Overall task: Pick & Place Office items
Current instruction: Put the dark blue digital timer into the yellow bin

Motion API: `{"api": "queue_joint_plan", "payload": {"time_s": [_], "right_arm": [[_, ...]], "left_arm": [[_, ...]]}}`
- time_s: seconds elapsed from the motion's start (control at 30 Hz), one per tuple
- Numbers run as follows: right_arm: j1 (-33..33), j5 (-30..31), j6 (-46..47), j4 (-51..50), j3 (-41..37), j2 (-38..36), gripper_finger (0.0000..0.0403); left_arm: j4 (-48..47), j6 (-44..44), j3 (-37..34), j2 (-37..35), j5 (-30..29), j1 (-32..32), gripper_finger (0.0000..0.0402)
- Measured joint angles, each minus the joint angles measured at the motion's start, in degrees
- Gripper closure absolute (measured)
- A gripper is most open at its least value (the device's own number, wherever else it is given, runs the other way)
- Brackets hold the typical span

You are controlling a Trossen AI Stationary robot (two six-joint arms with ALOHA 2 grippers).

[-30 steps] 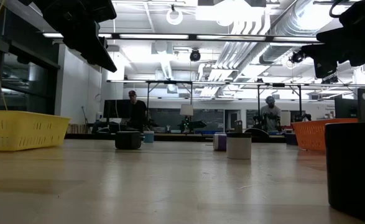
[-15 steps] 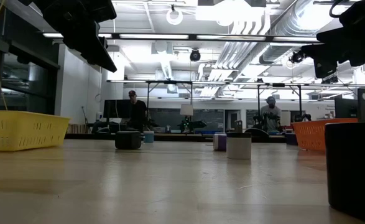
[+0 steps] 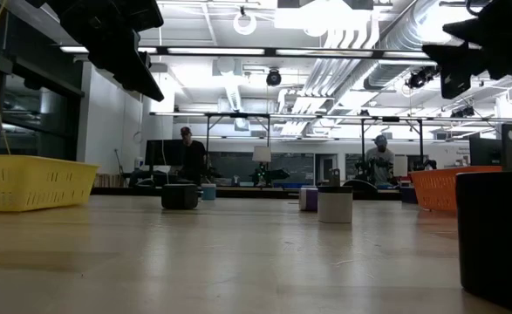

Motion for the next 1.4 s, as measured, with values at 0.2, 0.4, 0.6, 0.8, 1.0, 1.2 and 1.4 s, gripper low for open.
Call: {"api": "queue_joint_plan", "payload": {"time_s": [0.2,0.4,0.6,0.8,1.0,1.2,1.4], "right_arm": [[-0.03,10.52,-0.64,-5.28,6.92,5.46,0.0233],[-0.05,33.58,-0.69,-18.38,18.31,18.22,0.0233],[-2.07,42.31,0.84,-22.52,27.53,32.84,0.0233],[-11.64,38.11,10.37,-34.38,38.03,43.09,0.0233],[-24.99,28.61,13.98,-44.01,45.89,49.73,0.0233],[-38.15,19.05,16.29,-51.06,48.7,55.5,0.0233],[-46.75,14.42,14.51,-55.01,48.72,62.03,0.0233]], "left_arm": [[0.02,0.0,-0.02,0.0,0.0,0.0,0.0275],[0.03,0.0,-0.02,0.0,0.02,0.0,0.0275],[0.03,0.0,-0.02,0.0,0.02,0.0,0.0275],[0.04,0.0,-0.02,0.0,0.02,0.0,0.0275],[0.04,0.0,-0.02,0.0,0.02,0.0,0.0275],[0.04,0.0,-0.02,0.0,0.02,0.0,0.0275],[0.04,0.0,-0.02,0.0,0.02,0.0,0.0275]]}}
